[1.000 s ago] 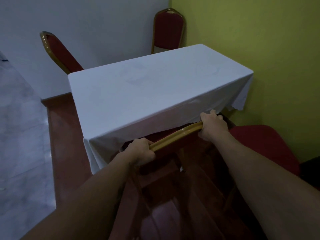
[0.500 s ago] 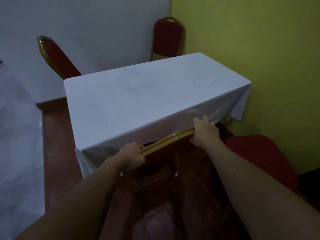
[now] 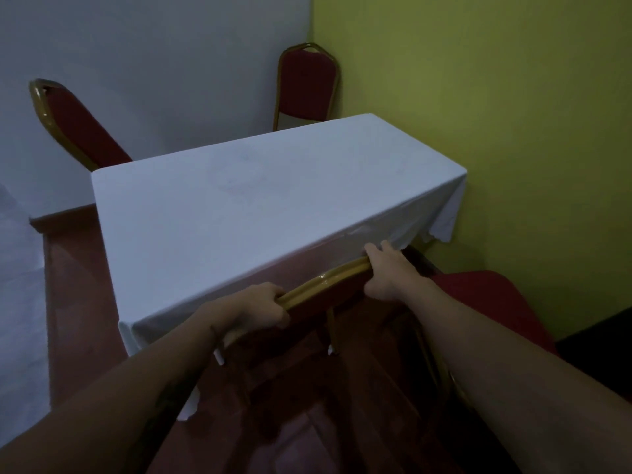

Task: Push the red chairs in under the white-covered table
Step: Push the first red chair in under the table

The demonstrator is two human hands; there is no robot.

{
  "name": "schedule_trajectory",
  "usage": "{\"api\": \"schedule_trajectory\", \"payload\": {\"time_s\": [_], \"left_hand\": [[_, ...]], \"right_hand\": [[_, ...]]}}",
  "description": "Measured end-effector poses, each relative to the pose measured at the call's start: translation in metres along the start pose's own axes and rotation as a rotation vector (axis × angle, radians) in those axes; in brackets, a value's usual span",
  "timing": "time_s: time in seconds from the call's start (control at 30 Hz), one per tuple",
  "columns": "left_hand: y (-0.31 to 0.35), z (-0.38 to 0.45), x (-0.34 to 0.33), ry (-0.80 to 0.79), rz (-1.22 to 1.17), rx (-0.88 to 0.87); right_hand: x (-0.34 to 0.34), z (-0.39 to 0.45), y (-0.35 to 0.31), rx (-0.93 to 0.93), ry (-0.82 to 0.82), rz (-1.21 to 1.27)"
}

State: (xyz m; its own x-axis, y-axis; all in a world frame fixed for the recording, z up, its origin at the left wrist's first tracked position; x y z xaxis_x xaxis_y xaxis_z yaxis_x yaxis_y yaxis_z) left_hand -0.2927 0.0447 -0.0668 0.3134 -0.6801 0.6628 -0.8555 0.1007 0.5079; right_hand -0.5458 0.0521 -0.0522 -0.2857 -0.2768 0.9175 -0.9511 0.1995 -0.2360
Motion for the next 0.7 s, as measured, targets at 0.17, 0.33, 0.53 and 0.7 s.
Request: {"api": "schedule_trajectory", "payload": {"time_s": [0.17, 0.33, 0.53, 0.7], "left_hand": [[0.092, 0.024, 0.008, 0.074, 0.088, -0.228], [0.185, 0.045, -0.027, 0.227, 0.246, -0.303], [0.313, 0.037, -0.143, 0.012, 0.27, -0.585], [0.402, 0.014, -0.244, -0.222, 0.246, -0.708]], "right_hand": [[0.018, -0.05, 0.046, 0.01, 0.057, 0.177], [0.051, -0.127, 0.161, -0.251, 0.159, 0.208], [0.072, -0.24, 0.313, -0.631, 0.124, 0.205], [0.076, -0.312, 0.393, -0.776, 0.141, 0.063]]}}
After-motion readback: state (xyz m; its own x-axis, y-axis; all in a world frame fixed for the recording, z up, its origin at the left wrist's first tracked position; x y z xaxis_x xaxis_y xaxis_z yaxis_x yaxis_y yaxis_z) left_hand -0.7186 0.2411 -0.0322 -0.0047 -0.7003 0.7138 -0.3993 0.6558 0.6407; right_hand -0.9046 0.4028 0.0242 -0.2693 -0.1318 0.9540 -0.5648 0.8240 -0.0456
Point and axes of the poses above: each hand's wrist, its own z-axis towards the middle knuckle, its own x-axis out of the back of the hand, y = z × x, the point moved 3 cm from there along z, towards the middle knuckle, and after that the axes turned 1 degree about z, right-handed, at the moved point
